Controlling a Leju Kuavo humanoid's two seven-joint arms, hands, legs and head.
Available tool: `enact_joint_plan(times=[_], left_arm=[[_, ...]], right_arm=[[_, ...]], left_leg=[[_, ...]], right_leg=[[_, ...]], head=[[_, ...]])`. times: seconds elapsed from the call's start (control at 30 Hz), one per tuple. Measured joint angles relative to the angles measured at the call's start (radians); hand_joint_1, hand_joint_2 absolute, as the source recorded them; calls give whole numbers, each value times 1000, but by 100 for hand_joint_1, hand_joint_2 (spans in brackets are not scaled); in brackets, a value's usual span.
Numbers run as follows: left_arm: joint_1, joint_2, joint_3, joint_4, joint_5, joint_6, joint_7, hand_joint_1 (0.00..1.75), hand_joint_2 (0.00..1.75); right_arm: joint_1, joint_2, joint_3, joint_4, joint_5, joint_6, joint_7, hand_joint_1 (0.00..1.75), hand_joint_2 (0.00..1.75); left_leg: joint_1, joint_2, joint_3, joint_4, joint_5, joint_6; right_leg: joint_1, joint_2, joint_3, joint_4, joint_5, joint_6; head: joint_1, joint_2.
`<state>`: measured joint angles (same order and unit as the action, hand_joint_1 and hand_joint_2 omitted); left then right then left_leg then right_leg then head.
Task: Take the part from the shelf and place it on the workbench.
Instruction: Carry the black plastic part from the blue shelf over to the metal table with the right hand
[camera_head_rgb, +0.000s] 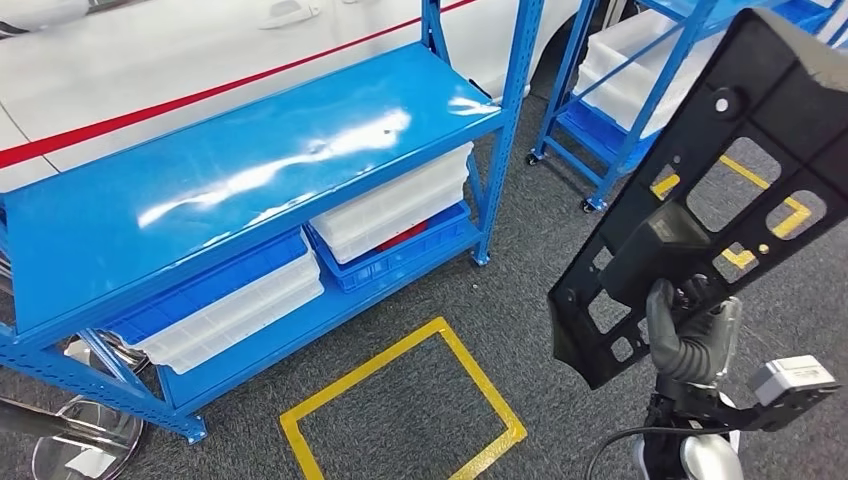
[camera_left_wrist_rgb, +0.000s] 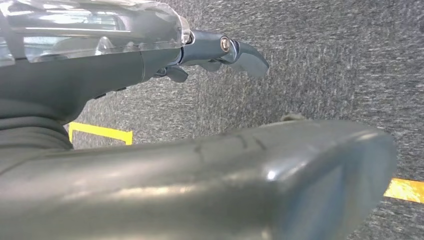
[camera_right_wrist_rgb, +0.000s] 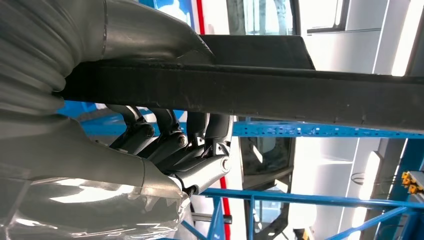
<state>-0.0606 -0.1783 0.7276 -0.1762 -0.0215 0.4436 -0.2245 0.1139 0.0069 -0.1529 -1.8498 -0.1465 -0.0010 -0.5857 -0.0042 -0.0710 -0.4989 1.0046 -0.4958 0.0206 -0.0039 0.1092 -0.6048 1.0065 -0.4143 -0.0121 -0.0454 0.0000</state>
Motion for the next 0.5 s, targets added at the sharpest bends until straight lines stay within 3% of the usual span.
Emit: enact_joint_plan(times=[0.07, 0.1, 0.13, 0.17, 0.23, 0.3, 0.33, 0.4, 0.47, 0.5], left_arm=[[-3, 1, 11, -2, 9, 8, 3, 0, 0], [-4, 1, 17, -2, 13, 15, 4, 0, 0], [-5, -1, 22, -4, 17, 23, 2, 0, 0], [-5, -2, 27, -5, 19, 32, 0, 0, 0], [-2, -6, 36, -6, 21, 50, -9, 0, 0], [2, -9, 43, -6, 19, 64, -19, 0, 0], [3, -11, 45, -6, 16, 68, -22, 0, 0], [2, -17, 45, -6, 10, 71, -26, 0, 0], [2, -20, 45, -6, 3, 74, -27, 0, 0], [1, -21, 45, -7, -1, 77, -27, 0, 0]], right_arm=[[20, 22, 16, -5, 12, 8, 0, 175, 175], [33, 29, 21, -8, 14, 15, 0, 175, 175], [43, 34, 27, -10, 14, 24, 0, 175, 175], [49, 36, 33, -11, 12, 33, -1, 175, 175], [53, 40, 49, -4, 2, 48, -6, 175, 175], [54, 42, 67, 10, -10, 59, -15, 175, 175], [54, 43, 76, 19, -15, 64, -21, 175, 175], [51, 43, 94, 33, -25, 71, -31, 175, 175], [45, 43, 114, 44, -31, 73, -39, 175, 175], [41, 43, 125, 49, -34, 74, -43, 175, 175]], left_leg=[[-2, 8, 6, -17, 4, 2], [-1, 19, 7, -25, 9, 5], [2, 32, 7, -32, 15, 9], [6, 46, 6, -38, 22, 13], [6, 77, 1, -41, 27, 17], [7, 110, -5, -40, 28, 16], [8, 126, -7, -38, 28, 13], [11, 153, -9, -30, 23, 3], [10, 173, -10, -19, 13, -13], [8, 182, -10, -15, 9, -20]], right_leg=[[-2, 19, -4, -1, 9, 13], [-1, 14, -9, 3, 8, 18], [1, -5, -18, 19, -3, 24], [2, -32, -36, 54, -26, 29], [-5, -86, -91, 174, -99, 40], [-16, -102, -132, 274, -138, 53], [-22, -107, -125, 273, -129, 58], [-30, -134, -54, 162, -75, 68], [-27, -176, 15, 46, -43, 61], [-24, -186, 28, 21, -42, 53]], head=[[0, 0], [0, 0], [0, 0], [1, 0], [1, 0], [1, 0], [1, 0], [1, 0], [1, 0], [1, 0]])
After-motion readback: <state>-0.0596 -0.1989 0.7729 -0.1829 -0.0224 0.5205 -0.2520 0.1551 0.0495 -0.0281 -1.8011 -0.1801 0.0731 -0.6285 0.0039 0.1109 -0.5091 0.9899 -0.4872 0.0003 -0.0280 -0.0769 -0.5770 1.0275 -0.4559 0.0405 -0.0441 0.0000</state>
